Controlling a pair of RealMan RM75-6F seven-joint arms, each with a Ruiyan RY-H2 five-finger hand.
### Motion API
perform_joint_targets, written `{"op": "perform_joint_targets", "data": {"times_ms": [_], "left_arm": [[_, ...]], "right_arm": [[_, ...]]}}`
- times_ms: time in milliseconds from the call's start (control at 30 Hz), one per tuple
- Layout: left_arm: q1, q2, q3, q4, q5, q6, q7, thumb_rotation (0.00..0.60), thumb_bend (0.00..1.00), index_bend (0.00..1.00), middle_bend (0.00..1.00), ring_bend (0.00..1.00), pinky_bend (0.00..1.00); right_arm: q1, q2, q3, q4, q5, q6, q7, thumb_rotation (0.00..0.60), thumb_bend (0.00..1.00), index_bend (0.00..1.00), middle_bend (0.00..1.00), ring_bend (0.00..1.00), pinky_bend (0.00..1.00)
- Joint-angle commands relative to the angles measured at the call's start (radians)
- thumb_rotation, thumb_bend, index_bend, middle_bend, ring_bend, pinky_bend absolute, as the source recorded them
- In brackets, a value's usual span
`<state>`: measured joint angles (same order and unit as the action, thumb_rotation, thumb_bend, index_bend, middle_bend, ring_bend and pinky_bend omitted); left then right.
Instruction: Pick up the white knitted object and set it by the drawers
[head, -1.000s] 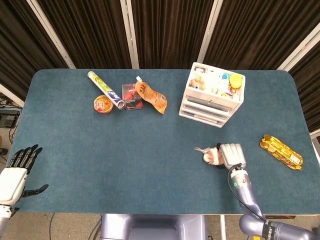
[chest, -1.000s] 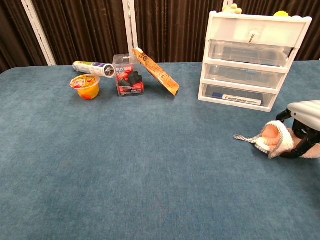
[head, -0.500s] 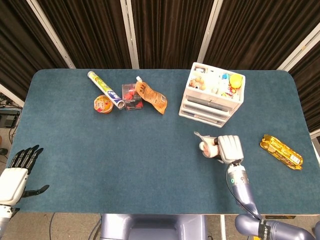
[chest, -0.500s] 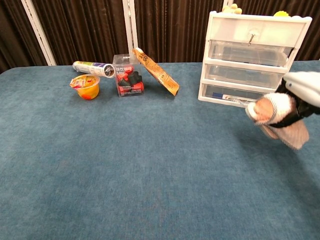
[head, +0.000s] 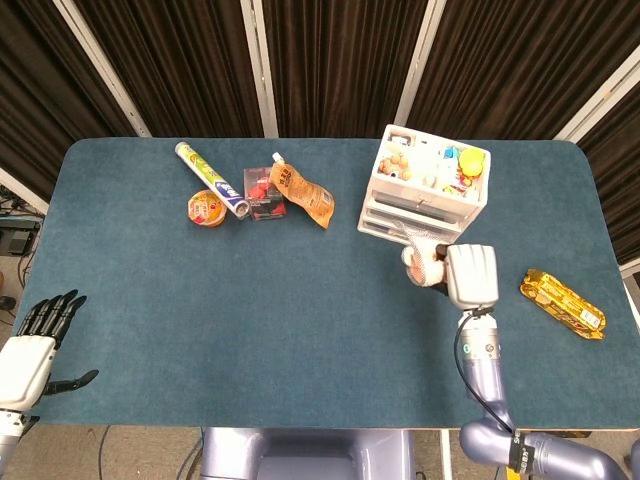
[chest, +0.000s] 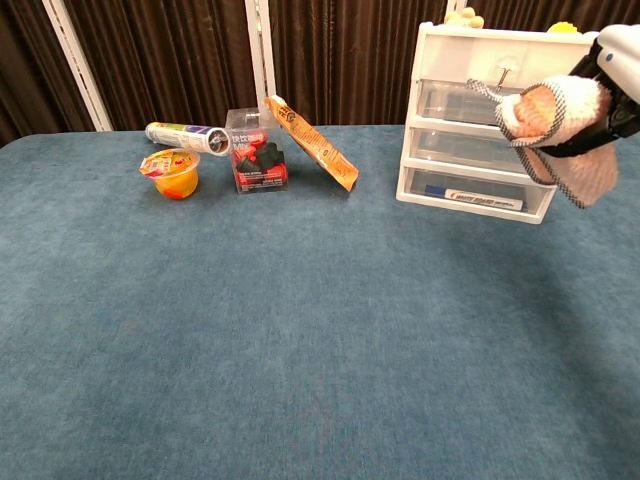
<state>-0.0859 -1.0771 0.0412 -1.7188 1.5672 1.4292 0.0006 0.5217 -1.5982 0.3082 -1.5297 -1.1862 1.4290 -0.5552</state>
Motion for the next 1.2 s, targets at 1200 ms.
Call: {"op": "perform_joint_targets", "data": {"times_ms": [1200], "left_arm": [[-0.003,0.002,-0.002,-0.011,-0.013,-0.01,-0.002,0.6,0.06,0.0,0.0,0.0,0.0]], "right_arm": [[0.051,-0.165,-0.026,0.486,-0.171,0.08,0.049,0.6,0.23,0.86,1.0,0.95,0.97]]}}
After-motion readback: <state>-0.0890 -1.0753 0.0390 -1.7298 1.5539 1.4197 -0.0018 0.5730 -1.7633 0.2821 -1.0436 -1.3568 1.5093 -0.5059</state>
